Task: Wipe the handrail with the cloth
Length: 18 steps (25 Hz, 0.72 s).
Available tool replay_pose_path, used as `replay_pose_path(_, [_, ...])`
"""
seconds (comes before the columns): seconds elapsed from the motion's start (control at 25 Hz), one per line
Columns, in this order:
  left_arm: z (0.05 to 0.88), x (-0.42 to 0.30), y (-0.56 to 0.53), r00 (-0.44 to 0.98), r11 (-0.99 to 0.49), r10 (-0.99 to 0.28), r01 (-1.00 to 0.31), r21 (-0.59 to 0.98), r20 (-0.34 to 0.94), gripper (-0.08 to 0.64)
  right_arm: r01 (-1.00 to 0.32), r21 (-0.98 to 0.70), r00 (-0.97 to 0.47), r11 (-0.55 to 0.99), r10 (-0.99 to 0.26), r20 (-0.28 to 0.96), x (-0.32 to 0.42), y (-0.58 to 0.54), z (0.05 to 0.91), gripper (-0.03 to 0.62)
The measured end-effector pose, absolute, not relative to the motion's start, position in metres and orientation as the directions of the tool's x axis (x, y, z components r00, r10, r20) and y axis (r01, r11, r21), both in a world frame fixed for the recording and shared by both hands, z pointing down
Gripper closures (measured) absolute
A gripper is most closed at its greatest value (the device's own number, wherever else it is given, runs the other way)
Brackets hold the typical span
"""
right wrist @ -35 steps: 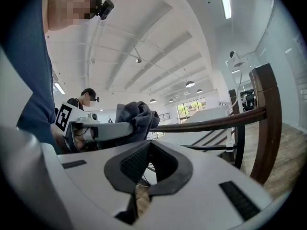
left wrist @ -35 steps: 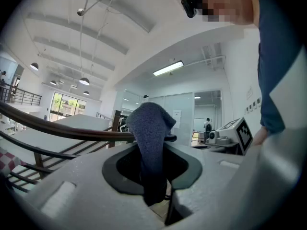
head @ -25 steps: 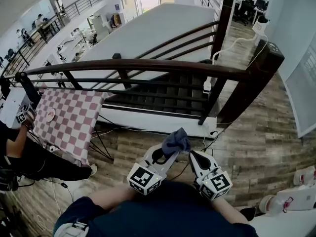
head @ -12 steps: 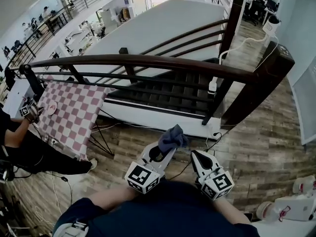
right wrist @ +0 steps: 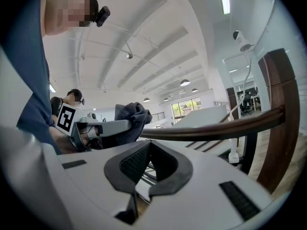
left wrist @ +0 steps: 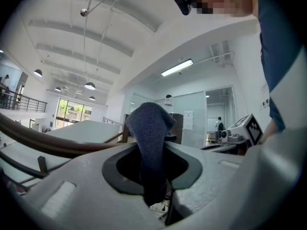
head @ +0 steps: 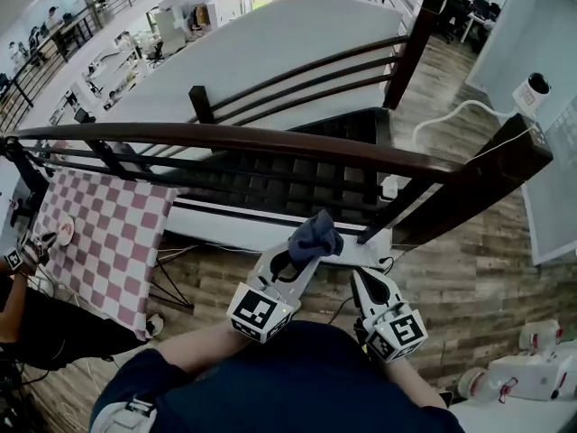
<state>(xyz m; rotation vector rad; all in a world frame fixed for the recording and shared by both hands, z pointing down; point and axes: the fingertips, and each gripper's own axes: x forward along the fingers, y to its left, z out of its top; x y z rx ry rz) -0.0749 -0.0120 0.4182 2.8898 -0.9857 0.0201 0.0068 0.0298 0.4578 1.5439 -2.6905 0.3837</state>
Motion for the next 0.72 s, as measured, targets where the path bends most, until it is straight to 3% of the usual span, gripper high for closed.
replay_pose_path(0.24, [0.42, -0.106, -0.099, 0.806, -0.801, -0.589, -0.592, 0.086, 0.061, 0.469, -0.869, -0.2, -0.481, 0.453, -0.868, 0.123, -0.022, -0.049, 0.451, 0.581])
replay_pose_path(0.72, [0.432, -0.113, -0.166, 0.685, -0.681, -0.719, -0.728, 0.073, 0.121, 0.469, -0.794, -0.202, -0.6, 0.574, -0.793, 0.106, -0.012, -0.106, 0.442, 0.581])
